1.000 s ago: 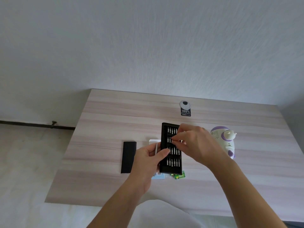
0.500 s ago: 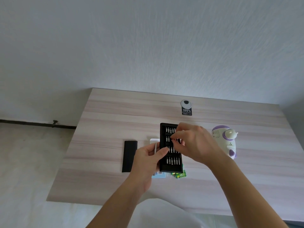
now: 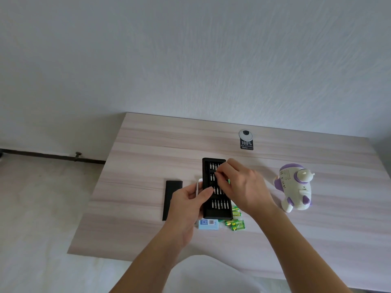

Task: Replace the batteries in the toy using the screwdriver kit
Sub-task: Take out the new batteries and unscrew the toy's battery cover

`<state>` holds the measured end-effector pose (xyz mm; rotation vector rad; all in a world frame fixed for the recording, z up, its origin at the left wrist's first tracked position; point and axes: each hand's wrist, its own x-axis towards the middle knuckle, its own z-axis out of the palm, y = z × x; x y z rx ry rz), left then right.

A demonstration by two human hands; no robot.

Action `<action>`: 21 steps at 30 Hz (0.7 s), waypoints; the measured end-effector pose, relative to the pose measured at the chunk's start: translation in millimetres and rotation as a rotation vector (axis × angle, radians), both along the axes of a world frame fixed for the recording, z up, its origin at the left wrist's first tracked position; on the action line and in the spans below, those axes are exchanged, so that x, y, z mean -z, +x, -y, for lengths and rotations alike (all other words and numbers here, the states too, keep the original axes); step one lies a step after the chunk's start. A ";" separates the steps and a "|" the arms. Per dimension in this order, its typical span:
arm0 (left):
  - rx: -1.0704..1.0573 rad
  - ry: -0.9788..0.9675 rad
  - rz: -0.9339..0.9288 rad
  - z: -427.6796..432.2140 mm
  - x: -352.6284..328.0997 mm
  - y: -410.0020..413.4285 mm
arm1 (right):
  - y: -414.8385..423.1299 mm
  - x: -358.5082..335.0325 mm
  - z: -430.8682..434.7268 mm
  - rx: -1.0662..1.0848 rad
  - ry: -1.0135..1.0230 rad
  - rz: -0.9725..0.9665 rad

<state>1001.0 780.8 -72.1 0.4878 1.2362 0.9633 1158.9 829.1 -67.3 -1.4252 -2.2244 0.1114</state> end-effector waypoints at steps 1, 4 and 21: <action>-0.006 -0.005 0.002 0.5 0.8 -2.0 | -2.0 2.4 -0.6 -0.012 -0.008 -0.003; -0.029 -0.030 -0.010 3.1 6.0 -9.2 | -9.8 11.3 -2.1 -0.038 -0.098 -0.056; -0.167 -0.212 -0.054 26.5 75.5 -95.1 | -108.6 82.6 29.3 0.345 -1.123 -0.956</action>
